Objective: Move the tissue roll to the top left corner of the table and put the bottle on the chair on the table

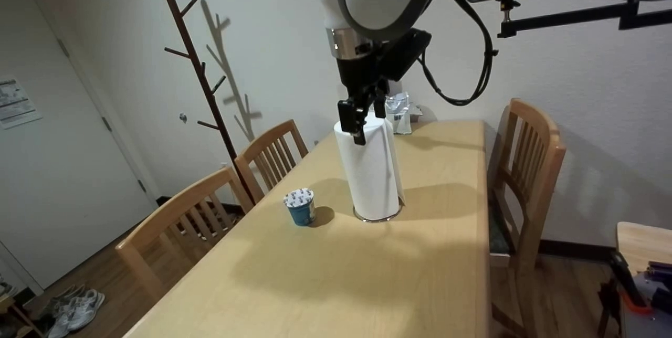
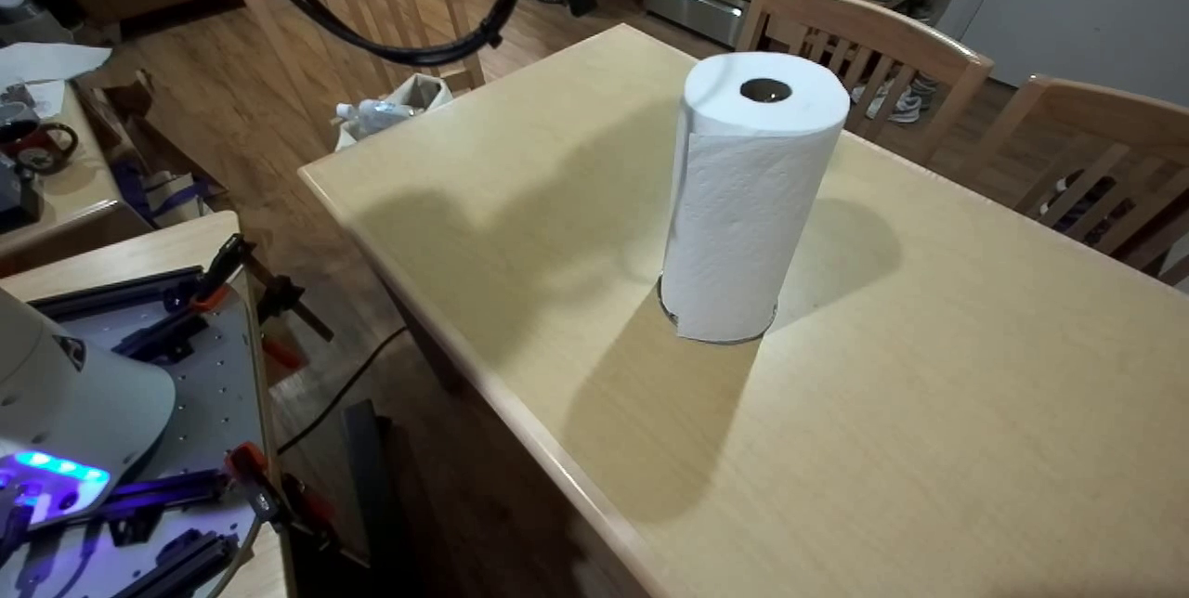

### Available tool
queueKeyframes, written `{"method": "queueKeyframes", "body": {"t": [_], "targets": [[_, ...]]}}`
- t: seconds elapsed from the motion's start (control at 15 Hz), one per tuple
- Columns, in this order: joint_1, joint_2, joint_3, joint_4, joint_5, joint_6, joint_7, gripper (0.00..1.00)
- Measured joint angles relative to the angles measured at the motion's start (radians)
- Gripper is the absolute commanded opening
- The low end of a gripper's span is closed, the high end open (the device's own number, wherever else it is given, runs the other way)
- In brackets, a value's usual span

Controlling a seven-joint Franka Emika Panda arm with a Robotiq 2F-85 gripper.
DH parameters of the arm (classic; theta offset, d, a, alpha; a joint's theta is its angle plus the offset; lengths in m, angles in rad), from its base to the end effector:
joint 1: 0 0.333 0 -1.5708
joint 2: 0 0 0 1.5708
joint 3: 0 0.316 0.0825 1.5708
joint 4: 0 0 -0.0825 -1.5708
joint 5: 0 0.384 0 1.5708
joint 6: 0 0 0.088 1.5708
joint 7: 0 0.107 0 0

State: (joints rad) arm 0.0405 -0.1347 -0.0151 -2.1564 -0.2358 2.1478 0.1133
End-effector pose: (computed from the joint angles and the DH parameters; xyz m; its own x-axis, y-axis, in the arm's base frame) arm 0.5222 0.0033 0.4701 0.9899 0.0417 0.1353 0.0148 -0.9808 0.1942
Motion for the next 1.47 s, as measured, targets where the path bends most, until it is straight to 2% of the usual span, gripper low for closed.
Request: {"method": "queueKeyframes", "body": {"t": [0.4, 0.67, 0.93, 1.13, 1.33, 1.47], "targets": [[-0.001, -0.001, -0.004, 0.008, 0.006, 0.0, -0.004, 1.0], [-0.023, -0.018, -0.05, 0.104, 0.101, -0.045, -0.128, 1.0], [-0.057, -0.027, -0.131, 0.237, 0.28, -0.205, -0.313, 1.0], [-0.085, -0.014, -0.189, 0.278, 0.4, -0.346, -0.406, 1.0], [-0.116, 0.016, -0.223, 0.283, 0.441, -0.444, -0.449, 1.0], [-0.131, 0.041, -0.227, 0.281, 0.441, -0.463, -0.466, 1.0]]}}
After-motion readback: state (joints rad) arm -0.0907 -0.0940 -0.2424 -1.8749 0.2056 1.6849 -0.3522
